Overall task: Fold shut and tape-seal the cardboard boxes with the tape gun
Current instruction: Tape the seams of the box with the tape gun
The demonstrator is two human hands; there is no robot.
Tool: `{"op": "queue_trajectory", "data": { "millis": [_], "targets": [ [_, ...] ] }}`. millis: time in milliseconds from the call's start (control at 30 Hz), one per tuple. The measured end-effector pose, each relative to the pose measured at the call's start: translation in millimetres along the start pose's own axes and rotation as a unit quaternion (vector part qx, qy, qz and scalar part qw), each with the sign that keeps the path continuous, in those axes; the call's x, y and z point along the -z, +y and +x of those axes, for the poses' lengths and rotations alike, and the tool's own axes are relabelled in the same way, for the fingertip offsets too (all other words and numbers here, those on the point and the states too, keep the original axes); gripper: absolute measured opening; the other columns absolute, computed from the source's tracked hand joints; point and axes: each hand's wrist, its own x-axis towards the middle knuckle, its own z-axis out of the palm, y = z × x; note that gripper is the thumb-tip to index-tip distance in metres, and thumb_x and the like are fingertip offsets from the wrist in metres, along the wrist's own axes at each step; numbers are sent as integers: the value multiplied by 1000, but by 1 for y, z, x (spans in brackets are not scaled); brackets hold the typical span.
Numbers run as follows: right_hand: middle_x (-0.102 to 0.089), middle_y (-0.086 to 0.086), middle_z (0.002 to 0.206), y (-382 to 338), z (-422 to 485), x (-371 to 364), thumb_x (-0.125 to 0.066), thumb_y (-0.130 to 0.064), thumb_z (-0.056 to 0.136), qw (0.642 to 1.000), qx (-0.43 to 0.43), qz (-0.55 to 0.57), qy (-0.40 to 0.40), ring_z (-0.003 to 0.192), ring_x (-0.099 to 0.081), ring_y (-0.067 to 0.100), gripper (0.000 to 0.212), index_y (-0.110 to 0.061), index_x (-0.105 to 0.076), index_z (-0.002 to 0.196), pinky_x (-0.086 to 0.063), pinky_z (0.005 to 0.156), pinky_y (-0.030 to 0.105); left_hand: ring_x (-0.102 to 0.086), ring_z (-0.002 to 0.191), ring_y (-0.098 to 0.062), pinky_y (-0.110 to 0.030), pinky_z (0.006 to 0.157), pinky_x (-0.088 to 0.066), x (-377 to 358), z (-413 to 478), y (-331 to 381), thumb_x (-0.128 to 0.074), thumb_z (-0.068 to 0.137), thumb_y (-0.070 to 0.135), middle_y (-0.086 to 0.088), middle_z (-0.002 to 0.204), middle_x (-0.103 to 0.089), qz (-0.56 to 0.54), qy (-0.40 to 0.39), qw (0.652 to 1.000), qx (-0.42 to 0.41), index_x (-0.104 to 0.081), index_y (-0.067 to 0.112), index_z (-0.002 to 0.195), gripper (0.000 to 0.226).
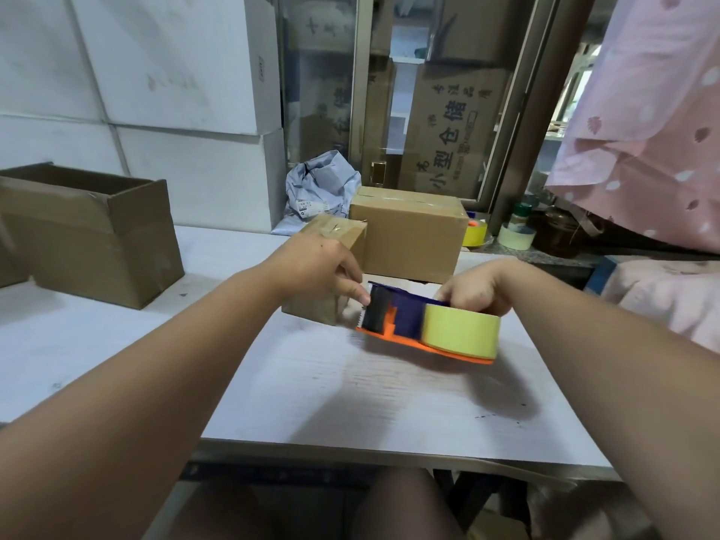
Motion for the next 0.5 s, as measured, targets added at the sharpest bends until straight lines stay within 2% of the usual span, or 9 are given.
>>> {"op": "queue_trajectory", "data": {
  "millis": [67,133,233,300,367,433,500],
  "targets": [
    [-72,8,78,10,1,-2,-53,11,84,998,18,50,-13,67,-70,19,27,-10,-69,87,-56,60,28,-45,86,-3,-6,61,-29,1,0,-3,-66,79,53,14,99,-69,-26,4,1000,11,-73,33,97,27],
    [-71,11,76,19,2,-4,-55,10,80,993,40,107,-23,64,-69,21,24,-7,-68,90,-57,57,29,-45,86,-3,-11,62,-33,0,-1,-4,-61,86,46,14,101,-68,-47,13,999,23,-73,34,97,20],
    [-68,13,76,25,4,-6,-60,-2,70,986,58,154,7,63,-66,23,23,-9,-67,90,-57,59,32,-48,96,-6,-21,74,-35,-1,0,-3,-53,94,35,16,102,-67,-64,27,997,33,-70,35,102,19],
    [-66,10,81,26,7,-6,-58,-6,69,986,66,144,54,68,-64,22,28,-17,-69,92,-53,62,29,-47,116,-9,-23,91,-35,-5,0,-5,-51,94,31,15,114,-64,-87,29,995,39,-57,37,125,31],
    [-64,8,86,24,10,-7,-55,-1,82,984,67,128,101,72,-62,20,32,-21,-67,105,-50,59,24,-42,128,-9,-31,105,-35,-12,-1,-5,-52,92,31,16,135,-48,-110,56,992,20,-35,39,142,54],
    [-64,3,81,21,12,-8,-53,-4,92,980,63,115,149,66,-61,13,27,-21,-63,111,-48,51,20,-40,131,-10,-39,104,-39,-15,-2,-3,-55,86,28,15,141,-39,-128,78,989,6,-19,38,148,72],
    [-65,3,84,19,15,-9,-59,-14,91,973,61,76,207,71,-61,16,20,-21,-62,110,-45,52,20,-39,132,-14,-40,104,-39,-15,-2,-4,-60,83,22,6,145,-37,-130,82,988,25,-15,35,149,81]
  ]
}}
